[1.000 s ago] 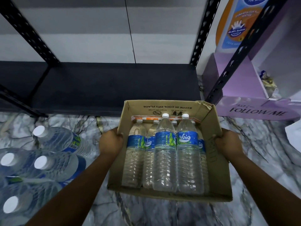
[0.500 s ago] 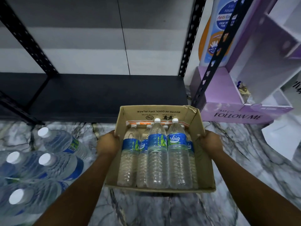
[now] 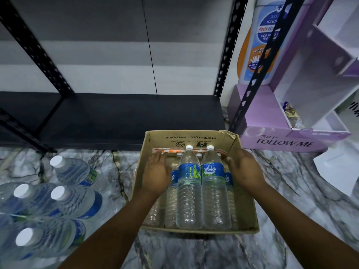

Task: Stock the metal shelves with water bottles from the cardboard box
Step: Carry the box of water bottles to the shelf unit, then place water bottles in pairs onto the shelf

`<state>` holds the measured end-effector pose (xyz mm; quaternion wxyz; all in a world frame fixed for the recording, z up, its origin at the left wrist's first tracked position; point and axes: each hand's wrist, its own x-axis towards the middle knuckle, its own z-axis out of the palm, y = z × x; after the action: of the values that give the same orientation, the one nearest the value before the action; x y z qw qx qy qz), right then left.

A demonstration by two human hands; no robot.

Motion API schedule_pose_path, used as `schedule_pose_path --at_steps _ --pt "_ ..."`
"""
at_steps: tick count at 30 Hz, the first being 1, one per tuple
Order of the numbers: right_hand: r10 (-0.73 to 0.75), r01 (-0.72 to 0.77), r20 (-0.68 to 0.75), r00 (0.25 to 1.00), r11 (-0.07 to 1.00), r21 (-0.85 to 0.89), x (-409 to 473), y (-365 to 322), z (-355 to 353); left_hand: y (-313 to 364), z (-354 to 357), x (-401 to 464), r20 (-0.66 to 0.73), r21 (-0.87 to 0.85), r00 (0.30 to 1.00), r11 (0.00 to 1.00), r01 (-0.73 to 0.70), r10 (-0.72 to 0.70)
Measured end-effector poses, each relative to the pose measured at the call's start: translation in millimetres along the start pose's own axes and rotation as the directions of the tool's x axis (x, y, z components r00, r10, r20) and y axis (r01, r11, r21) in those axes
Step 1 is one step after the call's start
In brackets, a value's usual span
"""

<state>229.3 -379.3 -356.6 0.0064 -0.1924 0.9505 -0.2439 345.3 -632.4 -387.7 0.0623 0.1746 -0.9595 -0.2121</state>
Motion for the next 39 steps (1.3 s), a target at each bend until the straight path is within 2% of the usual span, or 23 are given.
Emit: schedule_pose_path --at_steps 3,8,15,20,24,28,32,39 --pt "0.035 -0.037 0.114 0.993 0.999 0.015 5.8 -11.3 14.9 15.9 9.7 3.9 0.075 -0.096 0.997 0.995 0.025 -0.018" --pt "0.164 -0.167 0.327 0.931 0.986 -0.019 11.6 -5.9 51.8 22.2 37.0 6.0 0.235 -0.134 0.969 0.985 0.109 -0.076" --pt "0.291 -0.354 0.333 0.897 0.923 0.147 21.3 9.6 93.4 25.1 70.0 16.0 0.286 -0.247 0.94 0.933 0.262 -0.188" --pt "0.414 -0.56 0.382 0.826 0.684 0.467 42.7 20.3 108.5 28.9 87.7 34.3 0.268 -0.426 0.909 0.807 0.409 -0.319" --pt "0.412 -0.637 0.487 0.77 0.53 0.56 58.6 38.5 123.1 23.6 100.1 54.2 0.348 -0.518 0.878 0.713 0.472 -0.329" --pt "0.381 -0.656 0.535 0.754 0.48 0.583 66.2 69.3 150.6 18.0 111.5 58.8 0.414 -0.54 0.85 0.663 0.518 -0.327" --pt "0.348 -0.646 0.547 0.762 0.475 0.597 58.2 36.1 121.7 15.8 114.9 58.7 0.418 -0.55 0.841 0.642 0.534 -0.342" --pt "0.316 -0.592 0.502 0.805 0.467 0.656 56.8 34.7 123.0 16.3 114.4 59.8 0.404 -0.57 0.853 0.639 0.517 -0.329"
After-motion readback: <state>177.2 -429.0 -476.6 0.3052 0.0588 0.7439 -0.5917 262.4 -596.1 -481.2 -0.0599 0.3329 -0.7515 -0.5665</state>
